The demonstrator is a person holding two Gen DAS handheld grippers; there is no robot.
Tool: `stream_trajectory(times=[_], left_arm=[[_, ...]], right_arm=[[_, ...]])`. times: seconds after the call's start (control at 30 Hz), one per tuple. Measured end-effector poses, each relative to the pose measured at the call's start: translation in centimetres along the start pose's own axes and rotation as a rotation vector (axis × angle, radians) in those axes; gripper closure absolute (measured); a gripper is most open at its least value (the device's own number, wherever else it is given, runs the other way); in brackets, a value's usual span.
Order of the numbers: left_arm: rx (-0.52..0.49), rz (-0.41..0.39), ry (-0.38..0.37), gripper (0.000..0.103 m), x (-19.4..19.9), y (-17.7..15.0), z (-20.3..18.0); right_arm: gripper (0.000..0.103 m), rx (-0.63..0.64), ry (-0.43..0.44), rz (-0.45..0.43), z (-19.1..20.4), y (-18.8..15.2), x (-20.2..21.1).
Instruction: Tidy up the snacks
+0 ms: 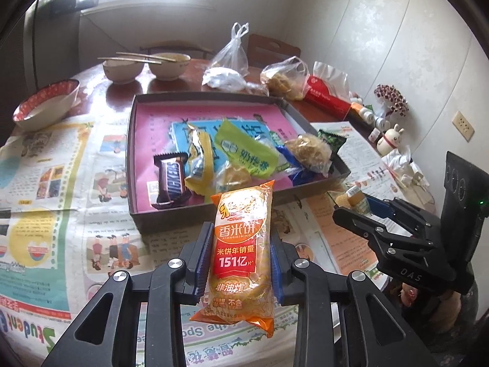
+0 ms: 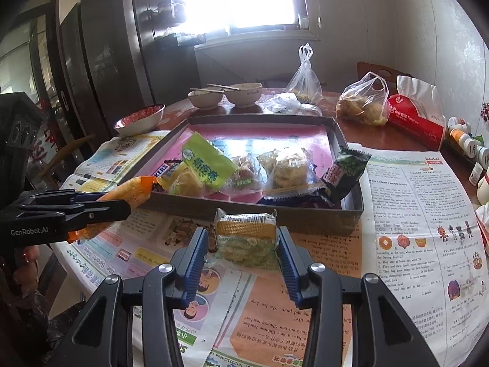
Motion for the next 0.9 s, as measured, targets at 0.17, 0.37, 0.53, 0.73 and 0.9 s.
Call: stream_trajectory(times=[0.17,0.37,0.53,0.73,0.9], left_arm=[[0.0,-0.03,0.022,0.069,0.8,0.4,0.3],[0.009,-0.044,0.056,0.069,1.0,1.0,1.1],[0.016,-0.051,0.084,0.069,0.9,1.4,1.5],[0.018,-0.064,0.106,0.069,0.9,2.0,1.7],[0.025,-0.069,0.113,0.069,0.8,2.4,1.8]], right_arm=[[0.057,0.008,0.004,-0.01,0.4,0.4,0.2],[0.057,0.013,0.008,-0.019,0.6,1.0,0.3],[0.057,0.02,0.018,-0.031,0.9,1.8,0.3],[0.057,0.018,0.032,-0.041,1.1,2.6,0.1],[0.057,0.023,0.039,-0.043,1.3,3.4,-0.3]])
Point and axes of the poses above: each gripper's, at about its wrist camera, not at the fingertips, and x roughly against the way its jaws point, z to its left, y to its top, the point moved 8 cm from there along -x, roughly the way its jaws point, and after that the axes turned 3 degrees about -y, right-handed, at the moved point
